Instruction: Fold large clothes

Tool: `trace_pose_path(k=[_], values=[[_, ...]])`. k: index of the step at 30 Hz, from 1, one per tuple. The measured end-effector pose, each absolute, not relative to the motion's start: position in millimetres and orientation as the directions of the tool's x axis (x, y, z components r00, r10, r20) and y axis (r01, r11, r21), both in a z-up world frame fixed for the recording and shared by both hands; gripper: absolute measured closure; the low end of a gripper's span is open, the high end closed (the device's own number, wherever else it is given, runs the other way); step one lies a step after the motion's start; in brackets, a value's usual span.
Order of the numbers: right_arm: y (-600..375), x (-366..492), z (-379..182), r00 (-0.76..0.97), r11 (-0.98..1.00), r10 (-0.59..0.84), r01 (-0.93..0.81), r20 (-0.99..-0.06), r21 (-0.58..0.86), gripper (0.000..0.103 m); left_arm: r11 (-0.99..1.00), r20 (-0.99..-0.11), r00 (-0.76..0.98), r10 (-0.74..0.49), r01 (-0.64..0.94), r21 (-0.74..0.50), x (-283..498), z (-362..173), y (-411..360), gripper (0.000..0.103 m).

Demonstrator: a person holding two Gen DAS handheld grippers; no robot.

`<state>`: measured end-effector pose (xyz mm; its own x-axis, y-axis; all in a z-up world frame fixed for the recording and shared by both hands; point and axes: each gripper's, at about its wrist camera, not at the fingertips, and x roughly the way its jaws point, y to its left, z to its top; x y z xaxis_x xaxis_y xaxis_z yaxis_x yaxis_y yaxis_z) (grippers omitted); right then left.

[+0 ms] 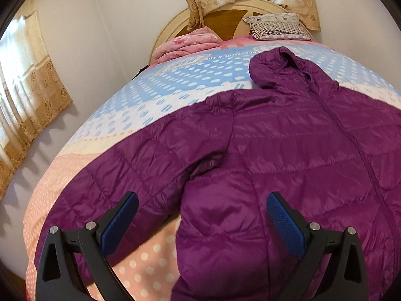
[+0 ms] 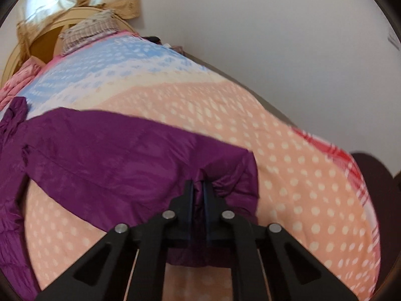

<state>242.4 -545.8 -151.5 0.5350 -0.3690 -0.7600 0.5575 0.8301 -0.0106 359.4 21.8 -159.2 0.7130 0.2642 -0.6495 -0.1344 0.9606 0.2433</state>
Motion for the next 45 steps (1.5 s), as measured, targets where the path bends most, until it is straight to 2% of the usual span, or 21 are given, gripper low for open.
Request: trace_pose_path(k=[7,13,18,25,38,40,41,42,43,45], values=[[-483.0,283.8,-101.3,0.645,0.894,-0.372,0.443,-0.667,-0.07,0.096,0.967,-0.64,0.728,0.244,-0.135,0.215,369.0,-139.1,30.2,0.001],[-400.1,316.1,-72.2,0.738,0.947,-0.31,0.292,-0.599,-0.13,0.097,0.972,-0.631,0.742,0.226,-0.127,0.198,369.9,-129.3,36.4,0.001],[-340.8,341.9,-65.2,0.782,0.971,-0.237,0.183,-0.577,-0.152,0.097,0.972,-0.631,0.742,0.226,-0.128,0.198,369.4,-133.0,43.6,0.001],[-268.2,368.8,-73.8,0.807,0.985,-0.14,0.058,-0.574,-0.16,0.097,0.97,-0.641,0.729,0.239,-0.143,0.199,369.6,-143.4,58.9,0.001],[-183.4,394.8,-130.1,0.782,0.992,0.003,-0.08,-0.623,-0.096,0.097,0.957,-0.662,0.691,0.29,-0.189,0.222,368.3,-159.9,82.0,0.001],[-176.1,390.5,-134.0,0.784,0.989,0.007,-0.096,-0.62,-0.11,0.078,0.954,-0.66,0.69,0.299,-0.196,0.227,366.9,-157.6,82.0,0.001],[-175.2,385.2,-134.1,0.787,0.988,0.019,-0.108,-0.616,-0.107,0.045,0.954,-0.657,0.693,0.297,-0.196,0.225,366.0,-154.3,81.1,0.001],[-177.1,377.0,-131.1,0.797,0.988,0.026,-0.112,-0.603,-0.106,0.02,0.954,-0.651,0.698,0.298,-0.197,0.225,364.8,-150.5,78.9,0.001],[-179.6,364.1,-126.6,0.821,0.987,0.022,-0.109,-0.57,-0.118,0.016,0.953,-0.645,0.702,0.3,-0.198,0.227,364.3,-147.6,76.7,0.001],[-188.3,344.1,-119.5,0.841,0.981,0.013,-0.115,-0.541,-0.155,0.015,0.956,-0.63,0.72,0.291,-0.194,0.22,362.7,-138.6,67.5,0.001]])
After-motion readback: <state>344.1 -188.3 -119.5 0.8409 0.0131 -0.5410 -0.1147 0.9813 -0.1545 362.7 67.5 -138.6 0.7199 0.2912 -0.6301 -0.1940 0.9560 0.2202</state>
